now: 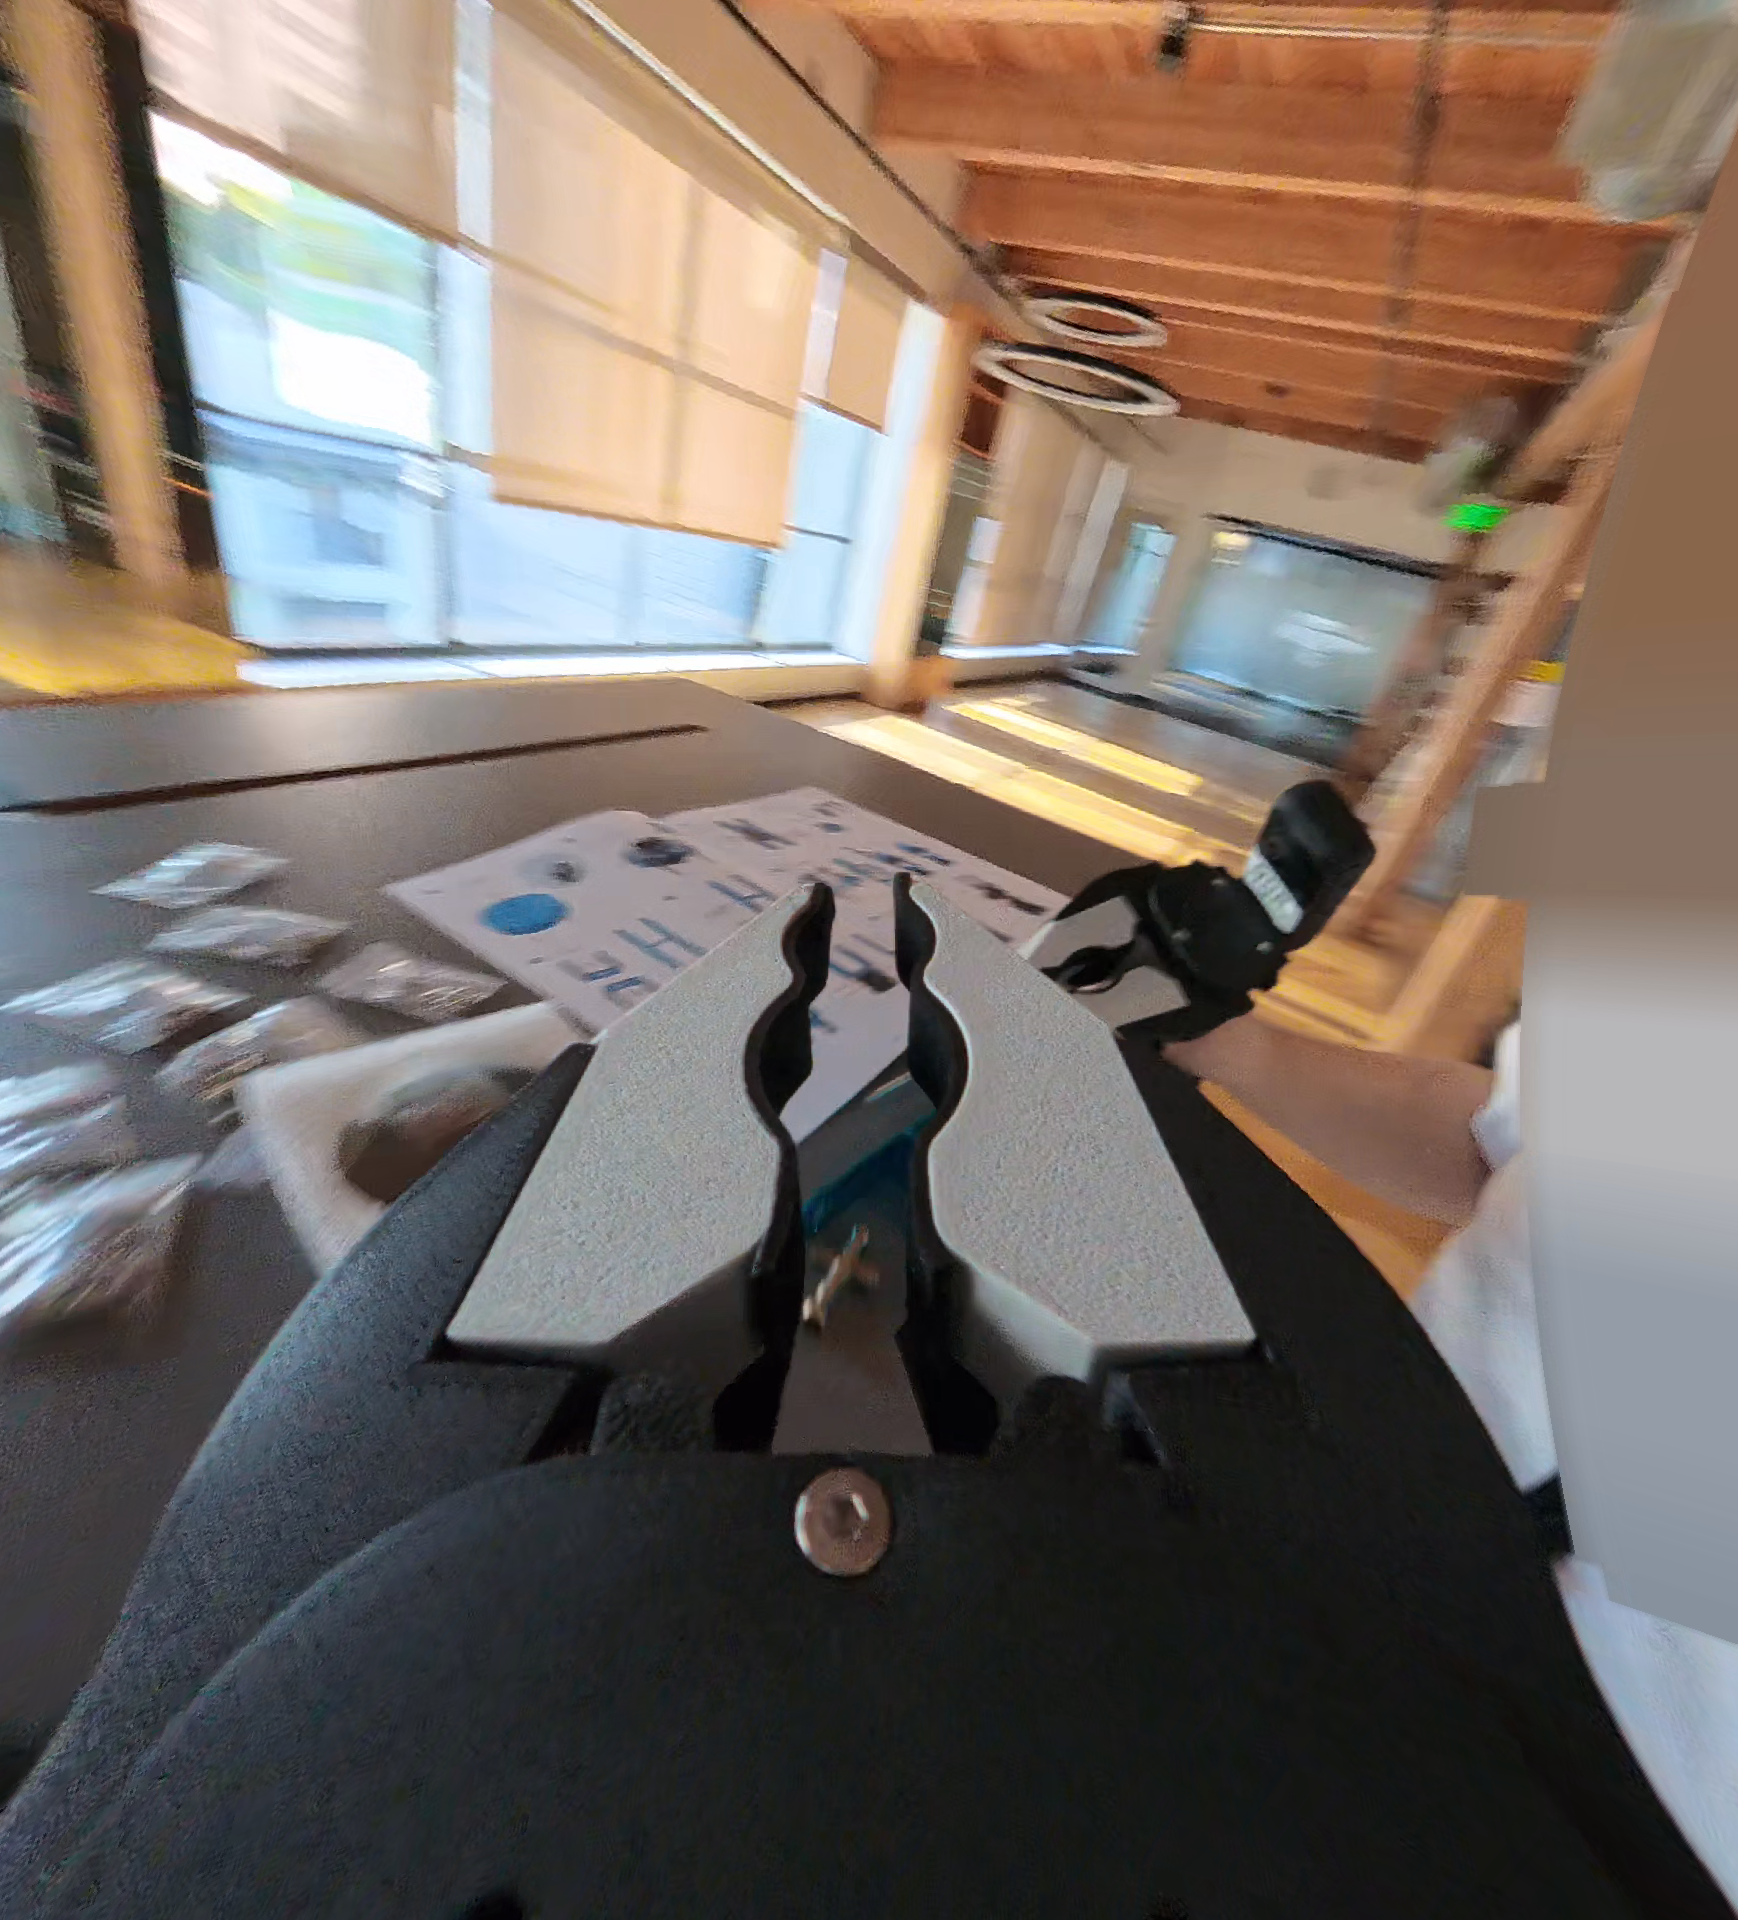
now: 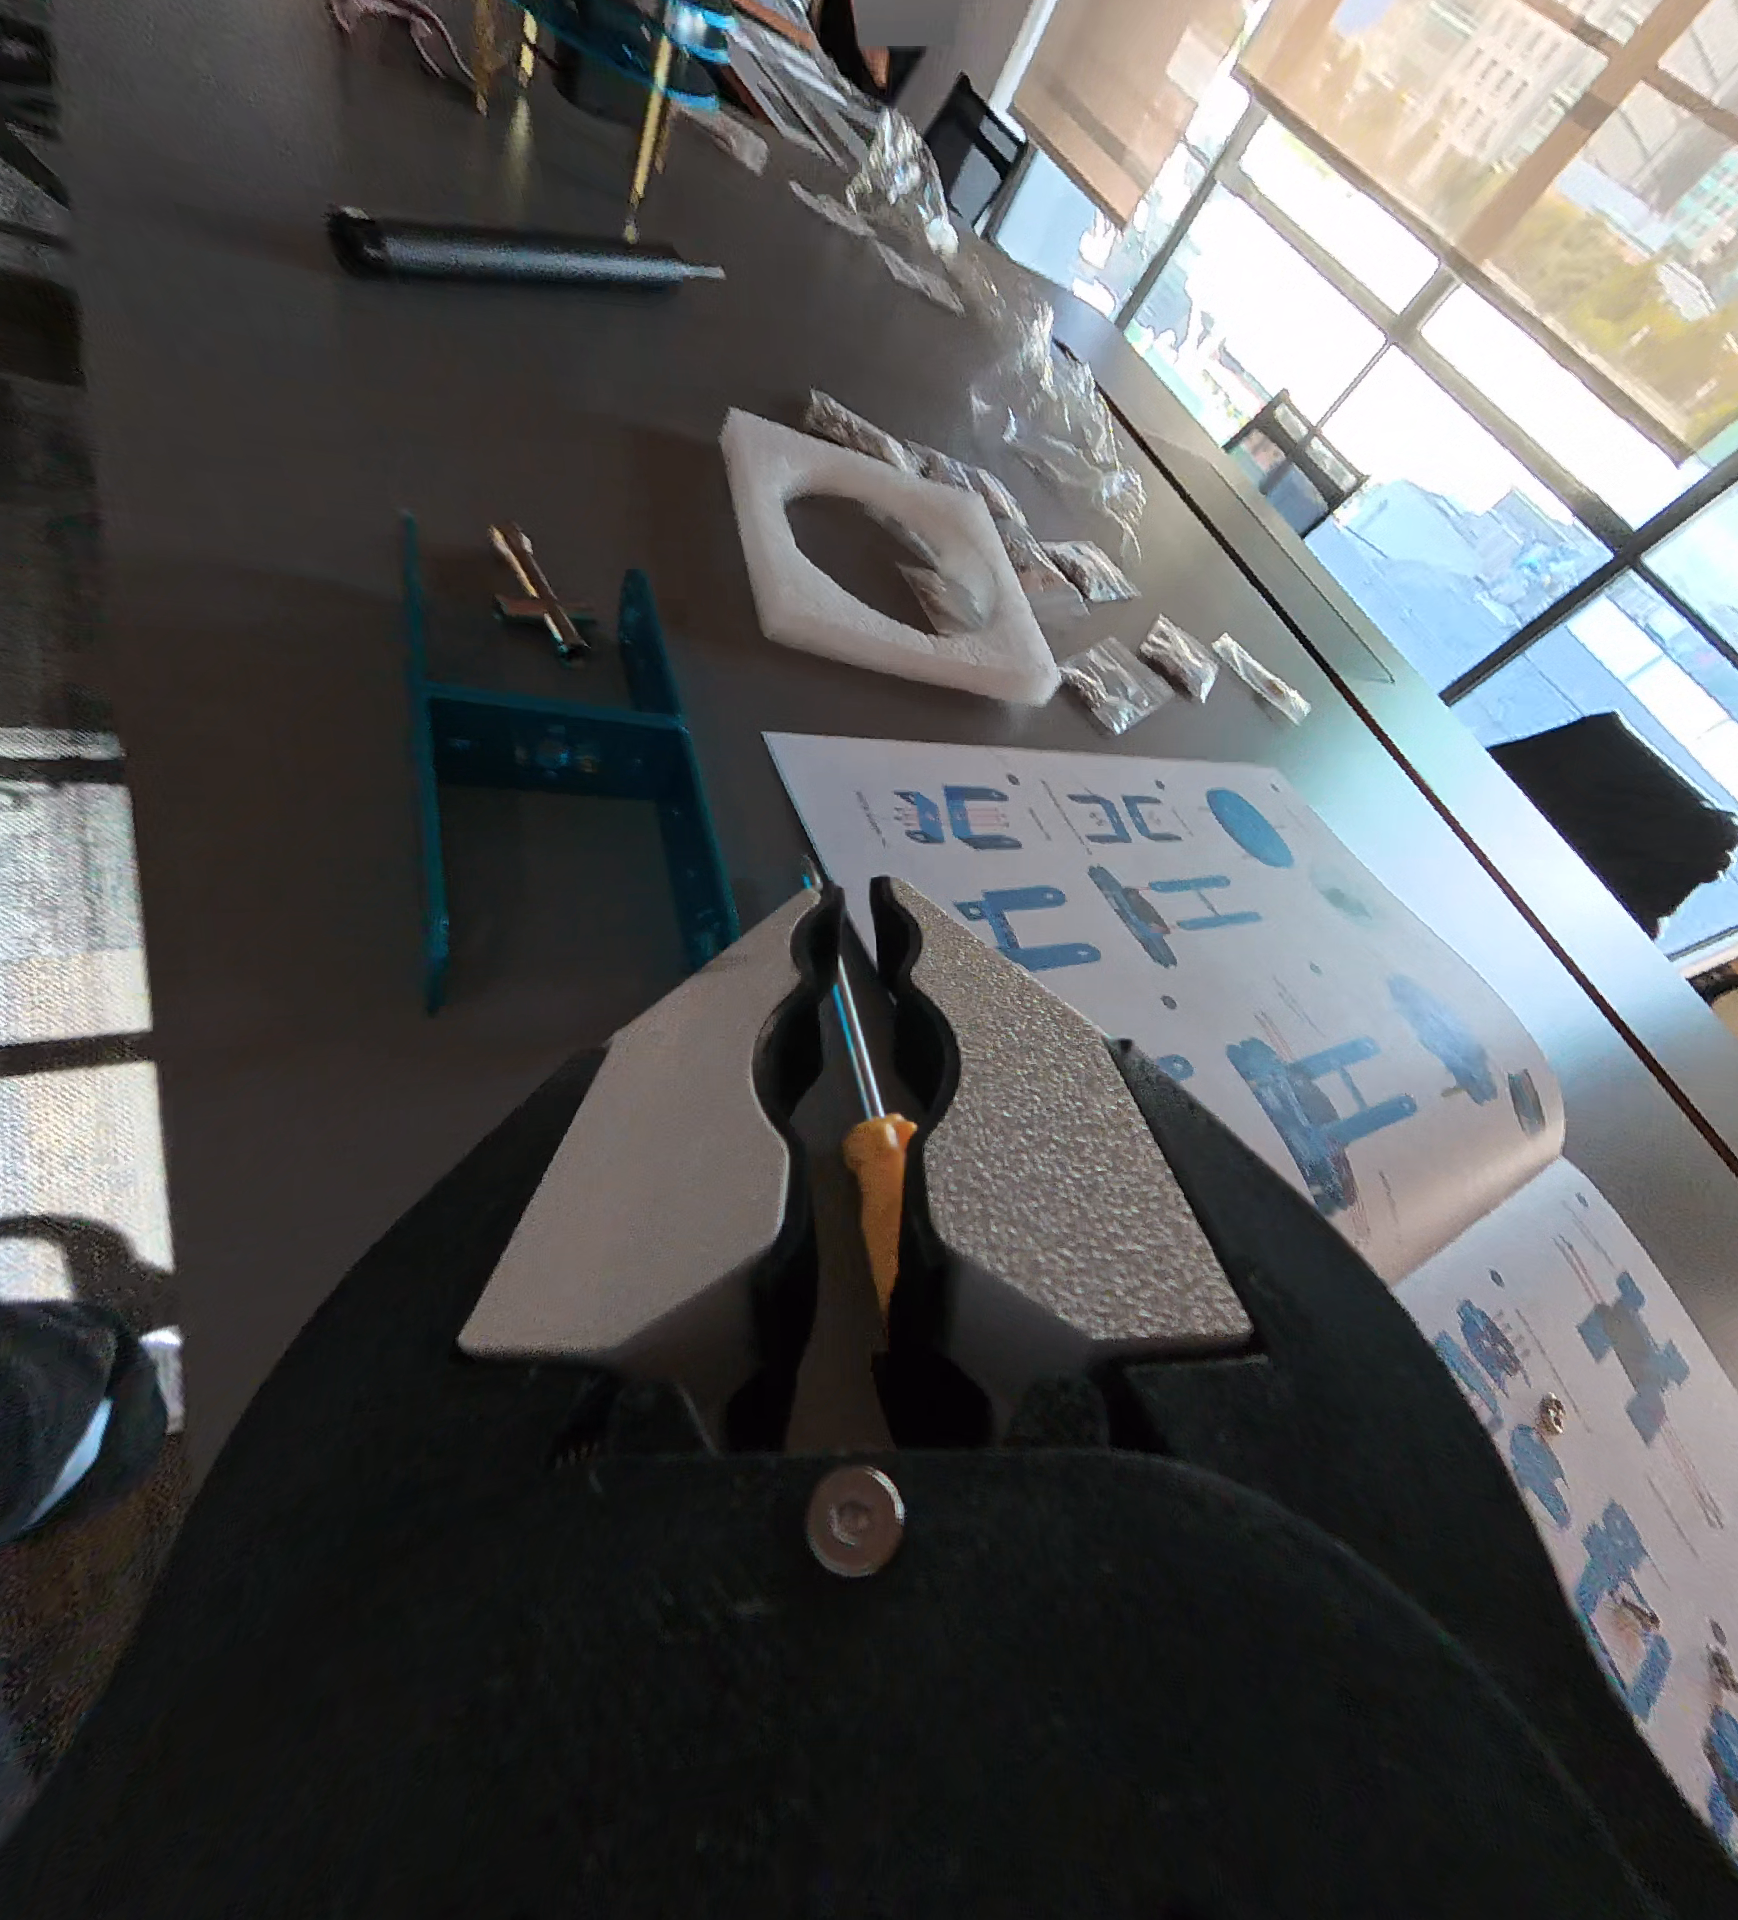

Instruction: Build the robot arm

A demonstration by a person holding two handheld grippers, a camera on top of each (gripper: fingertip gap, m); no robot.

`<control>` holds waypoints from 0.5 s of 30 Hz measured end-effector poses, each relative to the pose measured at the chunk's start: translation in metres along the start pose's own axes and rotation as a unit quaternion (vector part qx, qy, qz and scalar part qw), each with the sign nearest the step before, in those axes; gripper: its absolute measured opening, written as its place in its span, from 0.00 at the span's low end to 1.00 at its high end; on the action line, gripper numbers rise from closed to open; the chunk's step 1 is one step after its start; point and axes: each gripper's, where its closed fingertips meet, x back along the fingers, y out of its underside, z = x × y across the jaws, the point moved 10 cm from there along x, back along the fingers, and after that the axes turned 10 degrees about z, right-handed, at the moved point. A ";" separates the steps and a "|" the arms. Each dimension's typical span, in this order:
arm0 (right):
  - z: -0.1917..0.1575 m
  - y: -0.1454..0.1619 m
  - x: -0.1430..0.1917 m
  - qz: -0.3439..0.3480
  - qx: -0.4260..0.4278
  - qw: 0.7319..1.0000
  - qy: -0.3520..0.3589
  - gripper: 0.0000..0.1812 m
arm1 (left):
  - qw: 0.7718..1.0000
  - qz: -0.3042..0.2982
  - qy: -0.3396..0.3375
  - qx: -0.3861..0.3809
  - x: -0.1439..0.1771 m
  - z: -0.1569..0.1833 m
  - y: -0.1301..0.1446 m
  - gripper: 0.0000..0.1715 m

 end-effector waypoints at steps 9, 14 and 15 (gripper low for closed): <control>-0.035 -0.027 0.033 0.106 0.036 0.992 -0.064 0.02 | 0.949 0.059 -0.310 -0.006 0.199 0.258 0.089 0.14; -0.059 -0.059 0.068 0.158 0.022 0.985 -0.067 0.02 | 0.888 0.019 -0.459 0.031 0.286 0.395 0.143 0.14; -0.064 -0.066 0.076 0.164 0.025 0.984 -0.062 0.02 | 0.873 0.014 -0.487 0.029 0.301 0.420 0.148 0.15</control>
